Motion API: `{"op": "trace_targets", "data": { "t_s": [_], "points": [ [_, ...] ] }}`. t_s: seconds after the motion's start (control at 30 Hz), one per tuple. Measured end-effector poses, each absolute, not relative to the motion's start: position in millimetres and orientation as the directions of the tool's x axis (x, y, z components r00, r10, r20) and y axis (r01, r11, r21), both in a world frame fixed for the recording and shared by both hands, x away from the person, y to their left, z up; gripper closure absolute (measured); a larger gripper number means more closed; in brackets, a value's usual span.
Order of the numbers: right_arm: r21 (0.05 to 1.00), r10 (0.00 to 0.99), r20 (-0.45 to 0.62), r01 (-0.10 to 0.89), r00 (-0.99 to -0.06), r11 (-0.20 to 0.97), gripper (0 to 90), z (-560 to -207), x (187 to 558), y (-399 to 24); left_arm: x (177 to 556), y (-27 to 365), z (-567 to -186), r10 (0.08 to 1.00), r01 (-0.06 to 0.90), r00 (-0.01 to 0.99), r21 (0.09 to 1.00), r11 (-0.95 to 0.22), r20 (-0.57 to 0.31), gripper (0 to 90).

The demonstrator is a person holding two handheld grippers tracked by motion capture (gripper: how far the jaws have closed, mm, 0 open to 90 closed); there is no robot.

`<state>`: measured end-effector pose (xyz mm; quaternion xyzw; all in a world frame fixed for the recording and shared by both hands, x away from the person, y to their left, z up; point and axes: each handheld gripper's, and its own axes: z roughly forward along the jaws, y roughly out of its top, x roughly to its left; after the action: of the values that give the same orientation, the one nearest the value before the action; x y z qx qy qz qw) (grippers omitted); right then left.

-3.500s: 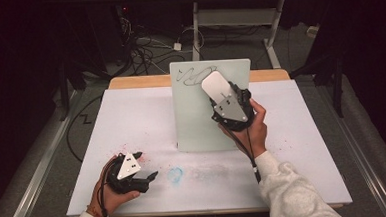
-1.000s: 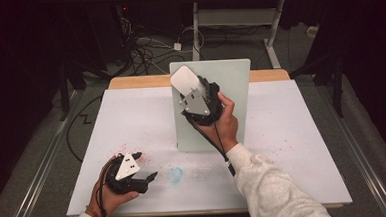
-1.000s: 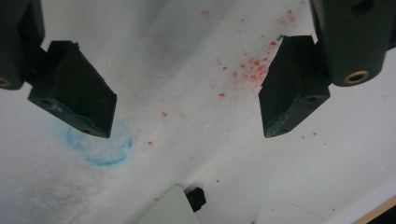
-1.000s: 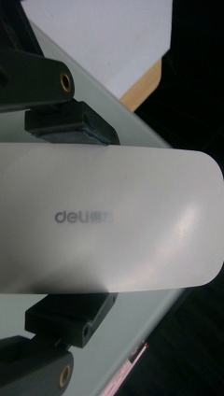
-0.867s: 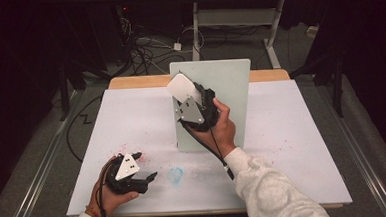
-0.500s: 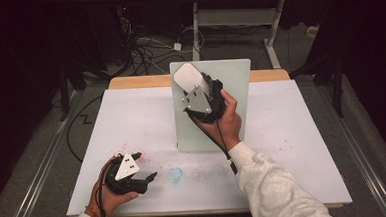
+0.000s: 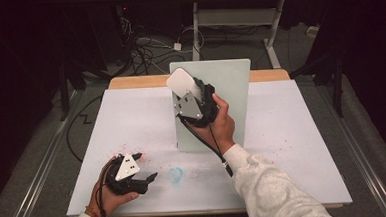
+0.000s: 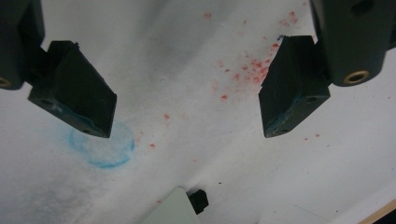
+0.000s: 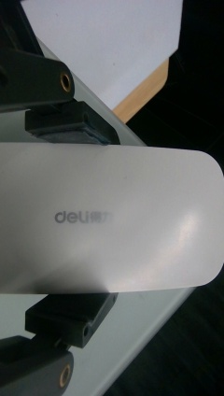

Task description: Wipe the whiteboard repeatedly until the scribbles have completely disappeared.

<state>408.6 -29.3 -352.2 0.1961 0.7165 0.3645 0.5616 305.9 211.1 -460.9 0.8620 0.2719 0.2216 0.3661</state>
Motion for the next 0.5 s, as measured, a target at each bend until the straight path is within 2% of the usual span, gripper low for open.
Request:
{"op": "trace_targets", "data": {
  "t_s": [0.23, 0.5],
  "points": [
    [0.723, 0.666, -0.68, -0.132, -0.306, 0.678, 30.9, -354.8, 407.4, -35.3, 305.6, 211.0, -460.8, 0.63, 0.305, 0.754, 0.751, -0.586, 0.184, 18.5],
    [0.778, 0.739, -0.623, -0.1, -0.258, 0.621, 30.8, -338.7, 412.3, -63.4, 305.5, 210.8, -461.2, 0.631, 0.308, 0.754, 0.75, -0.585, 0.182, 18.5]
  ]
}}
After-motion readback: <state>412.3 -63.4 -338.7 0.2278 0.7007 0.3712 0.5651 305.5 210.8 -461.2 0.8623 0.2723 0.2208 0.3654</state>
